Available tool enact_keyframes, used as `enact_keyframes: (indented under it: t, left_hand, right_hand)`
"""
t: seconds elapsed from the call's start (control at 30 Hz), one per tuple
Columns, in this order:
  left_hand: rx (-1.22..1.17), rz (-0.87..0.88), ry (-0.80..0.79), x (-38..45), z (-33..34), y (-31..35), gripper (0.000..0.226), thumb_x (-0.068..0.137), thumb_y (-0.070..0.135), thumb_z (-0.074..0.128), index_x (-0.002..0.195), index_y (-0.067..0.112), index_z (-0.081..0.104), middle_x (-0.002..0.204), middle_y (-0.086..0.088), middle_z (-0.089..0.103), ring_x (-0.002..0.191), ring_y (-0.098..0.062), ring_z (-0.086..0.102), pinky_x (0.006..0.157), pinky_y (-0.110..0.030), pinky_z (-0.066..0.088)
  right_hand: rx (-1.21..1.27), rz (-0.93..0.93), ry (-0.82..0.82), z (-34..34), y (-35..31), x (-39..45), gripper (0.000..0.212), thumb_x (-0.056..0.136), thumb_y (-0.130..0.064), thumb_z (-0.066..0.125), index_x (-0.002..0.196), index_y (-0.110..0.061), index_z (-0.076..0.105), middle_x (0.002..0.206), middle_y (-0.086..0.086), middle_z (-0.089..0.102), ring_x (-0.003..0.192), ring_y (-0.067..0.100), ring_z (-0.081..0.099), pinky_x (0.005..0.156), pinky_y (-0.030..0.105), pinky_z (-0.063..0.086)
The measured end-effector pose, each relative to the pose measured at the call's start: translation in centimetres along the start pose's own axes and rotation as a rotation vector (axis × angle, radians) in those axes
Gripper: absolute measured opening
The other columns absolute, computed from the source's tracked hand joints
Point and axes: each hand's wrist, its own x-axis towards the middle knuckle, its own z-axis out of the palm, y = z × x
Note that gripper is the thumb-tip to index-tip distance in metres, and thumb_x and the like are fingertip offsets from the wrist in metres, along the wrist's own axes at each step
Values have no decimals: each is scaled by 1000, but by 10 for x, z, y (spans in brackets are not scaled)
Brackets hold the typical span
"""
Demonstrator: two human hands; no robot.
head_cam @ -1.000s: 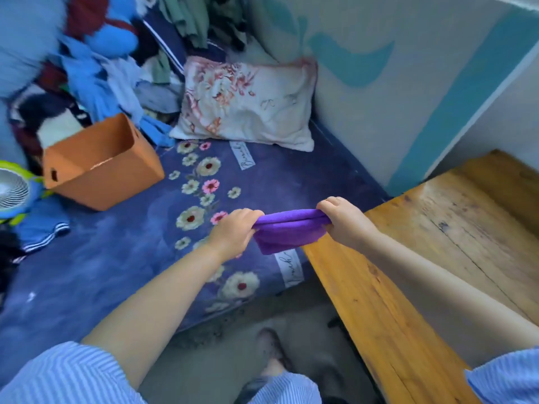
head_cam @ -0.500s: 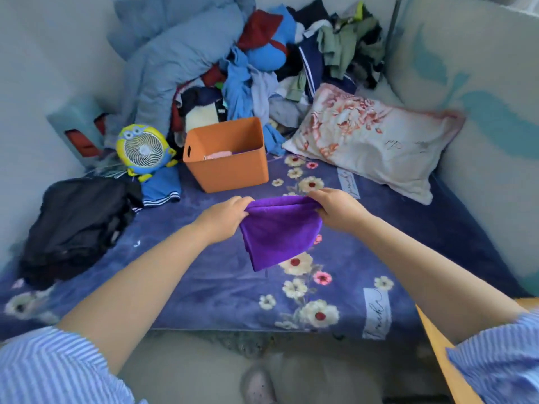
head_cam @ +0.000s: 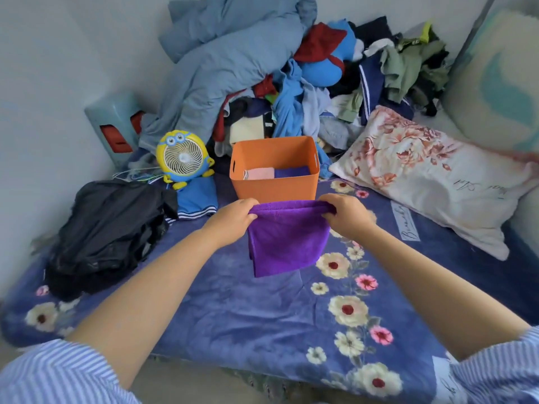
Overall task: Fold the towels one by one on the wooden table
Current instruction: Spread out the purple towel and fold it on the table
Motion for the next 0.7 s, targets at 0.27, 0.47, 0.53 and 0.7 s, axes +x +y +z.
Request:
enact_keyframes:
  t: [0.27,0.47,0.53,0.7]
  left_hand:
    - [5,-56,9,89,0,-29,22,96,18,40,115,10,49,118,-11,54,106,-28,53,88,-38,43]
    - [65,-109,42,193,-17,-45,24,97,21,39,114,6,48,116,-12,57,102,-31,54,87,-43,45]
    - [101,-155,94,228,-24,-52,27,98,21,38,119,7,46,119,-13,57,105,-33,54,87,-40,42]
    - [-50,-246,199,311,-29,-75,27,96,17,40,118,3,48,115,-18,59,107,-34,54,87,-40,42]
  right_hand:
    - [144,97,-14,28,21,98,39,83,2,46,120,-9,53,123,14,55,114,28,49,71,20,27]
    - [178,87,-38,27,47,197,36,89,0,43,123,-9,48,125,15,48,109,30,50,83,31,39]
    - [191,72,-5,25,49,230,35,88,0,44,122,-8,49,123,15,48,109,29,49,80,29,37]
    - [209,39,37,26,56,313,36,87,3,43,122,-4,48,121,19,48,112,33,47,86,36,39]
